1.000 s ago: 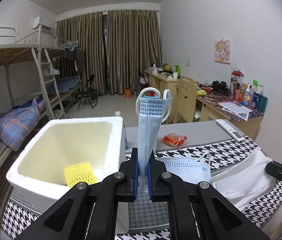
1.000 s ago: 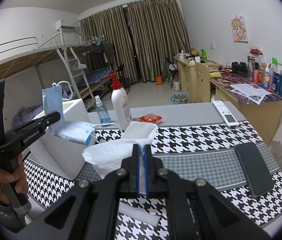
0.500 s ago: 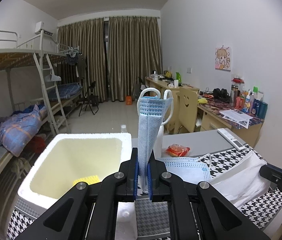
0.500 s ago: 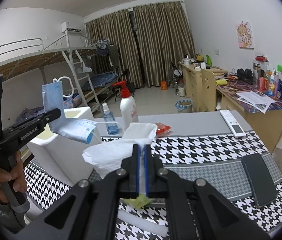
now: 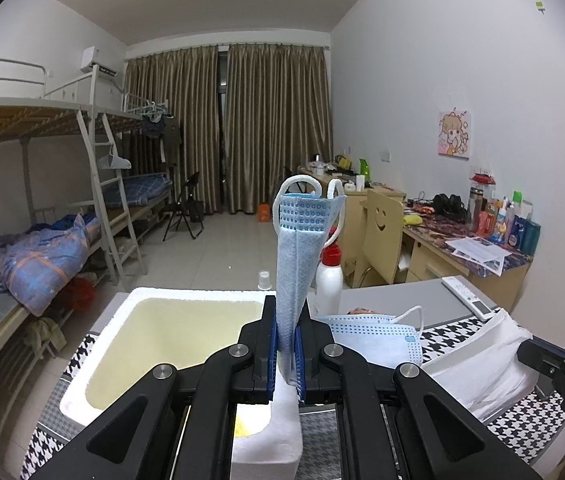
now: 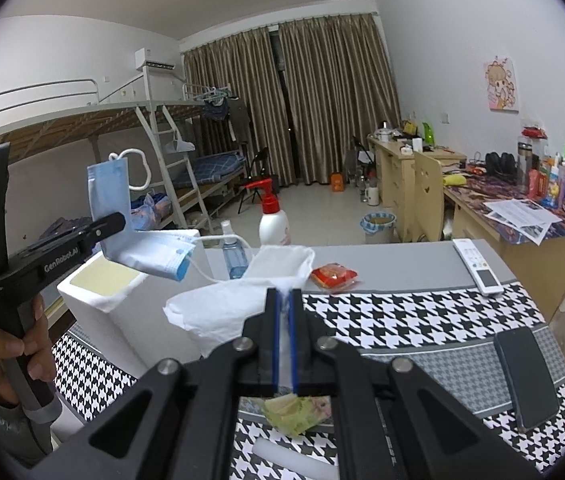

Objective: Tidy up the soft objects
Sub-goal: 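Lift the mask with the left tool while the right tool carries the tissue toward the foam box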

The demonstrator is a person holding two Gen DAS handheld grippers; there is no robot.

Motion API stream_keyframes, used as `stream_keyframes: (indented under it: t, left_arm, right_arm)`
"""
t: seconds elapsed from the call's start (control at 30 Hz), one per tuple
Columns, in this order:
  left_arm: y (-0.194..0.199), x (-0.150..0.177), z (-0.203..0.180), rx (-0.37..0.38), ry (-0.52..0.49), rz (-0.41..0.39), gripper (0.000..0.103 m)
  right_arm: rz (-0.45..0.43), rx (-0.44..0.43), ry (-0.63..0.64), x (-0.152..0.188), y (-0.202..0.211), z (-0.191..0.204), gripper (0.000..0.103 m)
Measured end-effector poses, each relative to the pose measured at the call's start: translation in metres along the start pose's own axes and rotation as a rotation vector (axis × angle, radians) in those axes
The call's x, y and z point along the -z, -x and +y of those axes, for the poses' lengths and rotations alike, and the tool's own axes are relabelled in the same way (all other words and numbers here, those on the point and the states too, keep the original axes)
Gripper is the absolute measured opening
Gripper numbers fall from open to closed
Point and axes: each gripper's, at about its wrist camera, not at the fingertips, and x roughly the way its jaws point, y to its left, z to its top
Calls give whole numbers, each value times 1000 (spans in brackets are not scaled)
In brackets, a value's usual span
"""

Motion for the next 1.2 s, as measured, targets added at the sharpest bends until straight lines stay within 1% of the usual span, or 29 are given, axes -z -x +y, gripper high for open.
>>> stream_keyframes:
  t: [0.3,0.67,0.97,1.2]
  left_arm:
    - [6,-10,14,-28,23,-28,8]
    - [10,-11,32,-73,45,-39,8]
    - [8,-9,47,-118,54,-31,8]
    - [2,-4,60,-141,64,-5,8]
  right_arm:
    - [-8,-19,6,-6,-3,7,6]
    - [-19,-57,30,-14,-9,24,6]
    - [-18,-83,48,-17,-15,35,6]
    - [-15,-96,60,-19,-20,41,6]
